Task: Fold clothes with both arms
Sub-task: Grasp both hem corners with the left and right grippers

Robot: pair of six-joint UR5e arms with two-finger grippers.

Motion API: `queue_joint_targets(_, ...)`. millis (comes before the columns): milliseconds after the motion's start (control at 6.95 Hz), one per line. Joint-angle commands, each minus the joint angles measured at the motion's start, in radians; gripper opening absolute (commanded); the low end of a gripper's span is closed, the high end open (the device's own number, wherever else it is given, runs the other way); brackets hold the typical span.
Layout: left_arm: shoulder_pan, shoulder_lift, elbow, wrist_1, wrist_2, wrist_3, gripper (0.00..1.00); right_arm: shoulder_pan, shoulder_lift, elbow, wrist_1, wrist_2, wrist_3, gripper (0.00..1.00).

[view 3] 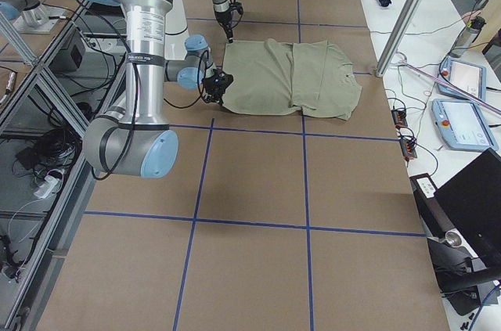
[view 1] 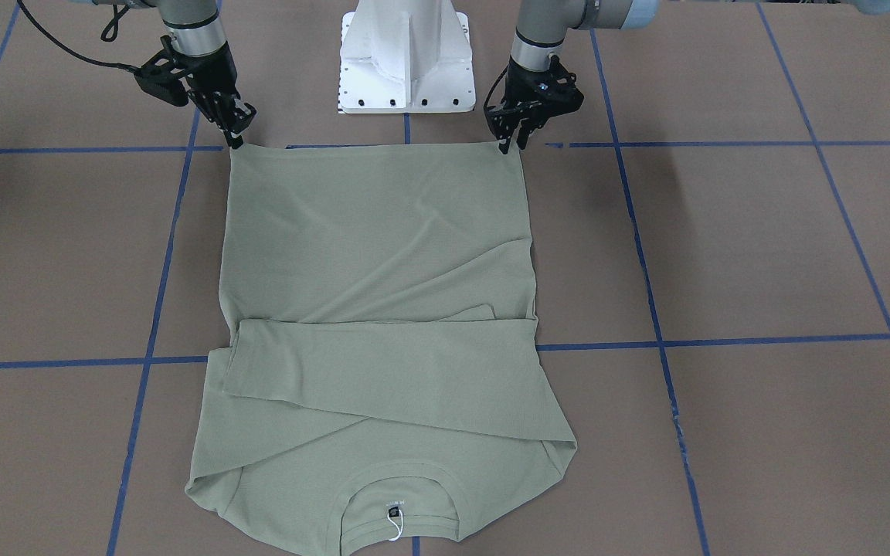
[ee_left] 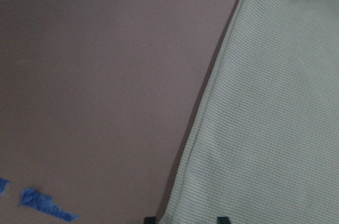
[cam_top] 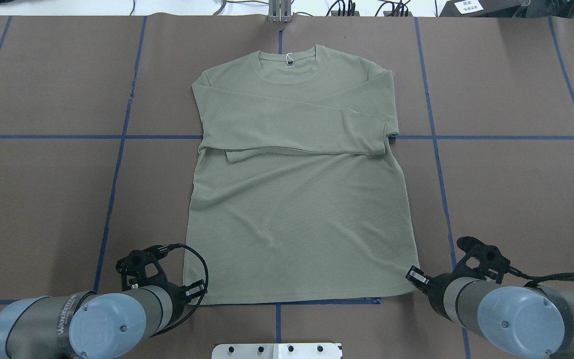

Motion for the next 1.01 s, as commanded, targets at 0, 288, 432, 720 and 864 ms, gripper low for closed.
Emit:
queue_joint_targets(0,-0.001,0.008,0.002,0.000,0.000,0.003,0.00,0.001,0.000,0.011,0.000,0.003,-0.001,0.00)
queue_joint_targets(288,-0.002,0.020,-0.059,0.002,-0.025,-0.002,0.00,-0.002,0.002,0.046,-0.001,0.004,0.003,0.00)
queue_joint_targets(432,-0.001,0.063,-0.143,0.012,-0.071,-0.002,0.00,-0.008,-0.006,0.072,-0.003,0.035,0.007,0.00)
queue_joint_targets(720,0.016,0.105,-0.282,0.080,-0.135,-0.040,0.00,-0.022,-0.067,0.179,-0.006,0.123,0.007,0.00)
queue_joint_targets(864,0.037,0.102,-0.312,0.080,-0.139,-0.075,0.00,-0.022,-0.101,0.235,-0.005,0.173,0.007,0.00)
